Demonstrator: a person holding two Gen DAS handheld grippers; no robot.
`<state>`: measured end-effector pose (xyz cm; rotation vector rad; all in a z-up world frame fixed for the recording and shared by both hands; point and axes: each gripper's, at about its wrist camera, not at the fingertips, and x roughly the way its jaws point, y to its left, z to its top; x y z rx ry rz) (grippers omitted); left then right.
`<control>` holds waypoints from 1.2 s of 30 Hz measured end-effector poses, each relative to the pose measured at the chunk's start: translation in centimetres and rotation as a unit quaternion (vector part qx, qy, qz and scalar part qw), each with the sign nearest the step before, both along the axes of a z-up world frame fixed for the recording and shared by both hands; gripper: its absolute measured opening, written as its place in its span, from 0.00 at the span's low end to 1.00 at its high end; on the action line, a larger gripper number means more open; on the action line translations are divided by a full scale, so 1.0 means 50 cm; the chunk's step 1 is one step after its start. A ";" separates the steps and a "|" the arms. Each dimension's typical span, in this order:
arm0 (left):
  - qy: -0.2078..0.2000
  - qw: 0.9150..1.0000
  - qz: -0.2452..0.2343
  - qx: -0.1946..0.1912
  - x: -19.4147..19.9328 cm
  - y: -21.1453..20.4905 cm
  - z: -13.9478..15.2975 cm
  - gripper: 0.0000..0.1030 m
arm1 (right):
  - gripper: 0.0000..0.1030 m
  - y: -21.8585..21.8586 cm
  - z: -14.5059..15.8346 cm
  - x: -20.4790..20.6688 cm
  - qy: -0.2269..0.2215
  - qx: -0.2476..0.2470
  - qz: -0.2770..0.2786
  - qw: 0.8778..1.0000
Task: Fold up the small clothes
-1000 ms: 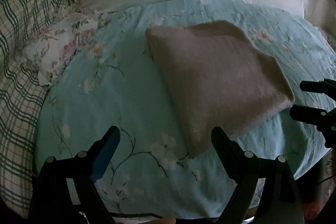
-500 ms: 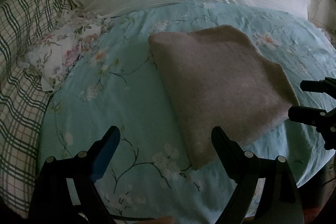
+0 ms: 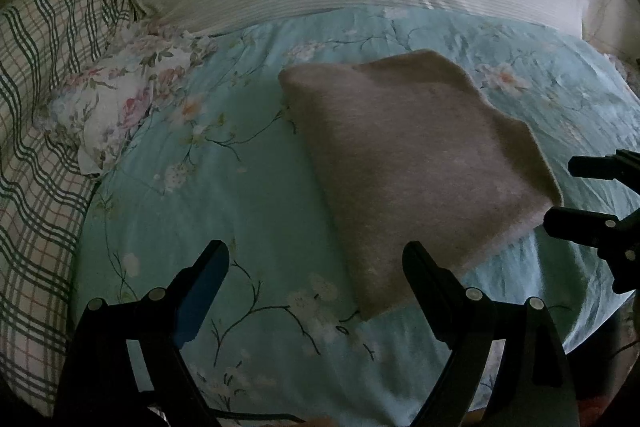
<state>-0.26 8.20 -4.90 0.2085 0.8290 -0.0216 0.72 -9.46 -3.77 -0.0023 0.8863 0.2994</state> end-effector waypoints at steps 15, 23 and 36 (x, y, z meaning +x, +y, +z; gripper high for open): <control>-0.011 1.000 -0.007 -0.004 -0.014 -0.002 0.014 0.87 | 0.97 0.001 0.008 -0.013 -0.004 0.001 -0.001 1.000; -0.014 1.000 -0.010 -0.005 -0.021 -0.004 0.017 0.87 | 0.97 0.001 0.014 -0.016 -0.007 0.001 -0.001 1.000; -0.014 1.000 -0.011 -0.005 -0.022 -0.007 0.019 0.87 | 0.97 0.002 0.013 -0.017 -0.007 0.000 -0.001 1.000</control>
